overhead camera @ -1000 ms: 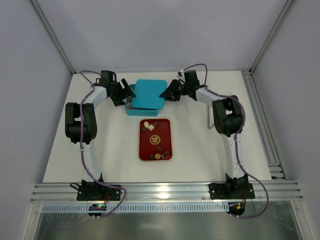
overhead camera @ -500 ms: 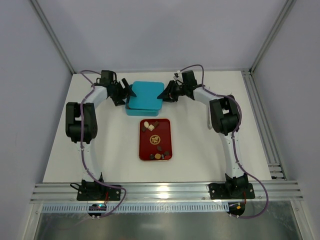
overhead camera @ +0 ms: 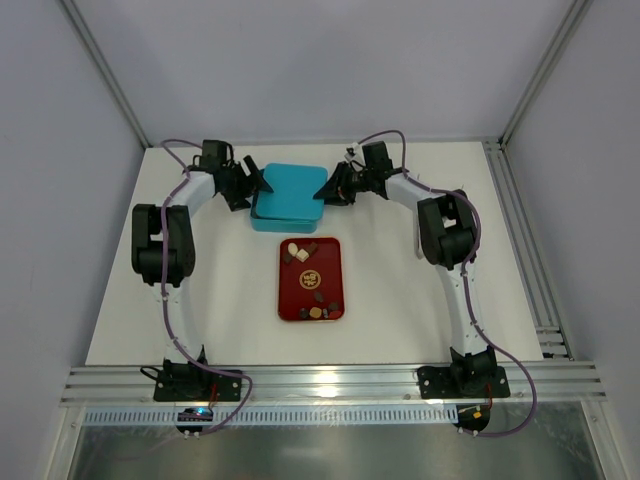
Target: Pack the chocolate
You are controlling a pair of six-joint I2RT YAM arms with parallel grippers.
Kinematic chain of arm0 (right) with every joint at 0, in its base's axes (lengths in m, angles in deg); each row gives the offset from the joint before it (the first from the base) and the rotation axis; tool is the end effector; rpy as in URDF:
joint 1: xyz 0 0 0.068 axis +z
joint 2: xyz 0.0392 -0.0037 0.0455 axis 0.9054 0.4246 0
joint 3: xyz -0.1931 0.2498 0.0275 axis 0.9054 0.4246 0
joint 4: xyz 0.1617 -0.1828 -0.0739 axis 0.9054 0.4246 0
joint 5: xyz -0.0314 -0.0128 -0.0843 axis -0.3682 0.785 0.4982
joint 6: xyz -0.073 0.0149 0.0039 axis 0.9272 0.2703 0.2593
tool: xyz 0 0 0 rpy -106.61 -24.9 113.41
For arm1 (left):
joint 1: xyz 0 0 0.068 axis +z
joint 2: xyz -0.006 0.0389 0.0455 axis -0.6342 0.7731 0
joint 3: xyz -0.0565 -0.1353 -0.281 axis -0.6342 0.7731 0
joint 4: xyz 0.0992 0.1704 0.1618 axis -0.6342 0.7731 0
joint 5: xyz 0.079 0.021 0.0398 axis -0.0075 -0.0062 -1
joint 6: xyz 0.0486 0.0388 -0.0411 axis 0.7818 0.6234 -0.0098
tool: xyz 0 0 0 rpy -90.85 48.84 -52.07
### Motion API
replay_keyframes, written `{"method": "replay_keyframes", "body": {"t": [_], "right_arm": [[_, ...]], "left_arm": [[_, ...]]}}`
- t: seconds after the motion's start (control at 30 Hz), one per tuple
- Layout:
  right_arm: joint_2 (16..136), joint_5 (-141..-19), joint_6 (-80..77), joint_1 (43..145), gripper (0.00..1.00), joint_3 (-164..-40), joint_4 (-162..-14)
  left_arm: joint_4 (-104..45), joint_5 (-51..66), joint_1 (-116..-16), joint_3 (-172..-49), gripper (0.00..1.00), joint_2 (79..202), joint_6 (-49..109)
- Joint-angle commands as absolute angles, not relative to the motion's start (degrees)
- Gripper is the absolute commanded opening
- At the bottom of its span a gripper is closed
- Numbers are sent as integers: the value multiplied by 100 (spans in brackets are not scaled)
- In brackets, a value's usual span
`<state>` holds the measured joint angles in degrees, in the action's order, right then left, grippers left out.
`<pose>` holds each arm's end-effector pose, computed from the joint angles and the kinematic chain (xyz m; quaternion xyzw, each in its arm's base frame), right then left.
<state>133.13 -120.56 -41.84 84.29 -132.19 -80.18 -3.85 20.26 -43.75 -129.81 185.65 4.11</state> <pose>0.5236 0.2340 0.1664 0.0335 0.8468 0.5179 0.1167 0.4916 -0.0602 0.2132 -0.2055 0.9101 -0.2735 0.2340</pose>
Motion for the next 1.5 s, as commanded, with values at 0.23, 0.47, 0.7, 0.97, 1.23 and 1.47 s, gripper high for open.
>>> {"method": "replay_keyframes", "body": {"t": [0.23,0.47,0.7,0.97,1.23,1.47], "right_arm": [[13438,-11918,-3794,8535,36,-13456,-7566],[13411,-11751,-3566,8544,37,-13579,-7233],[13367,-11479,-3241,8605,41,-13834,-6828],[13315,-11250,-3039,8667,44,-14010,-6503],[13087,-10873,-2933,8764,49,-14045,-6292],[12902,-10697,-2942,8790,54,-14045,-6169]], "left_arm": [[-687,2241,-4472,-13136,82,18522,423],[-722,2276,-4525,-13127,82,18514,415],[-731,2311,-4578,-13118,82,18531,423],[-740,2338,-4631,-13110,82,18514,415],[-810,2355,-4710,-12987,82,18408,362],[-907,2355,-4736,-12793,82,18294,327]]}}
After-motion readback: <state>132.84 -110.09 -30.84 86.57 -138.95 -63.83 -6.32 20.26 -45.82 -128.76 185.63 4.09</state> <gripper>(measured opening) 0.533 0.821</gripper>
